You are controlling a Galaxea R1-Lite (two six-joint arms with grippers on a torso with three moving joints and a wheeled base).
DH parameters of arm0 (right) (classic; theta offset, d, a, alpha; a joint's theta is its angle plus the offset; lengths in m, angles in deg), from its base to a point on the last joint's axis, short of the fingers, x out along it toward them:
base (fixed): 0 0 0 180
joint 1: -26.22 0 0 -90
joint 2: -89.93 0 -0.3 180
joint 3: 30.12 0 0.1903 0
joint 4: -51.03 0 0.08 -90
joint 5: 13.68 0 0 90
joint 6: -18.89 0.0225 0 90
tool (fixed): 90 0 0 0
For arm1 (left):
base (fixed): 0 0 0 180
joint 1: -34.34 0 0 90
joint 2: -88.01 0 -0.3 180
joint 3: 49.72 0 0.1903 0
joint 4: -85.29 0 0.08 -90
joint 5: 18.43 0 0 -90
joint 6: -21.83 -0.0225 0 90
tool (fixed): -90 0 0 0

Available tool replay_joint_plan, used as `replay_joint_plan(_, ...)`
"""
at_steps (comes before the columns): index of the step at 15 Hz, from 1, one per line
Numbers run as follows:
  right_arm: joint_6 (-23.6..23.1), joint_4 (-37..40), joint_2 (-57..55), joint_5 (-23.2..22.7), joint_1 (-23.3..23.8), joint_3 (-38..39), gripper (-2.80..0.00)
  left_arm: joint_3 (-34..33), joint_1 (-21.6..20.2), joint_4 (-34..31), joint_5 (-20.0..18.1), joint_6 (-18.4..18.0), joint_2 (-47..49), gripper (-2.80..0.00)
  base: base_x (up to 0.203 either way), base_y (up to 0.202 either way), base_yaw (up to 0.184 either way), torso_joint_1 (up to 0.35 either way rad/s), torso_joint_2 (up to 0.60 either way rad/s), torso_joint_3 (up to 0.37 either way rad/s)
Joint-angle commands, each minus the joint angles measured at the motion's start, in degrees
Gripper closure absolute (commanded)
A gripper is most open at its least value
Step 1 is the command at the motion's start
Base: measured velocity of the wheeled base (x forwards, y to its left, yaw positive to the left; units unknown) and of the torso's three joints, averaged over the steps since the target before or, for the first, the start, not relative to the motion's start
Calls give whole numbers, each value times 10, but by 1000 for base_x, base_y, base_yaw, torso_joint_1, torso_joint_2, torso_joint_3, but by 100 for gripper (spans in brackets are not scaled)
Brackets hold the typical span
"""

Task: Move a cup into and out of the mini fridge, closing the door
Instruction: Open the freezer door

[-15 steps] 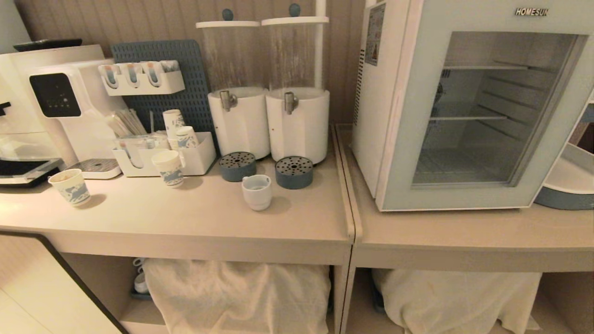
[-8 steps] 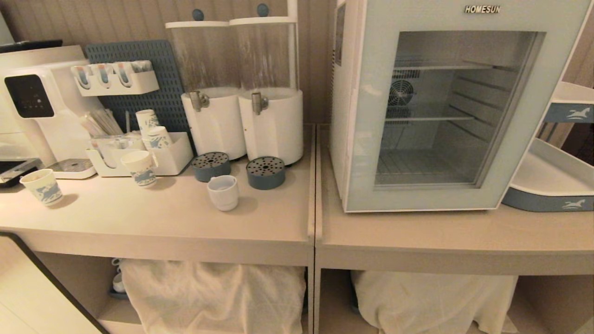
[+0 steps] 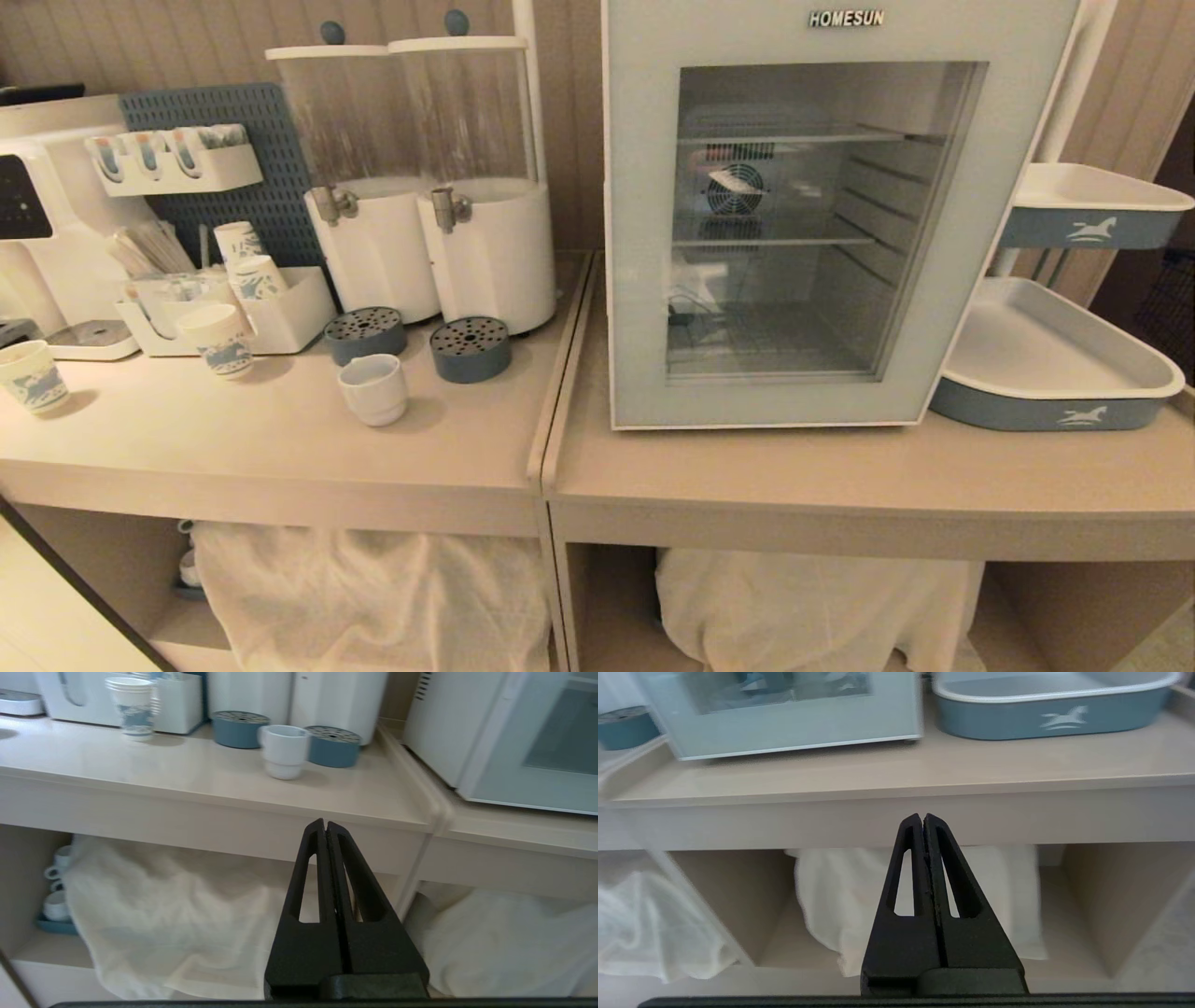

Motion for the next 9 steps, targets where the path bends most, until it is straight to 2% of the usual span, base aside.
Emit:
replay_joint_plan(1, 0, 0, -1, 0, 0, 0, 0, -23, 0, 1, 0, 1, -3, 0, 0, -188, 2, 0, 2, -2)
replay_joint_plan(5, 0, 0, -1, 0, 0, -1, 0, -23, 0, 1, 0, 3, -3, 0, 0, -172, 2, 0, 4, 1)
replay_joint_plan(9, 0, 0, -1, 0, 0, 0, 0, -23, 0, 1, -1, 2, -3, 0, 0, -22, 0, 3, 0, 1)
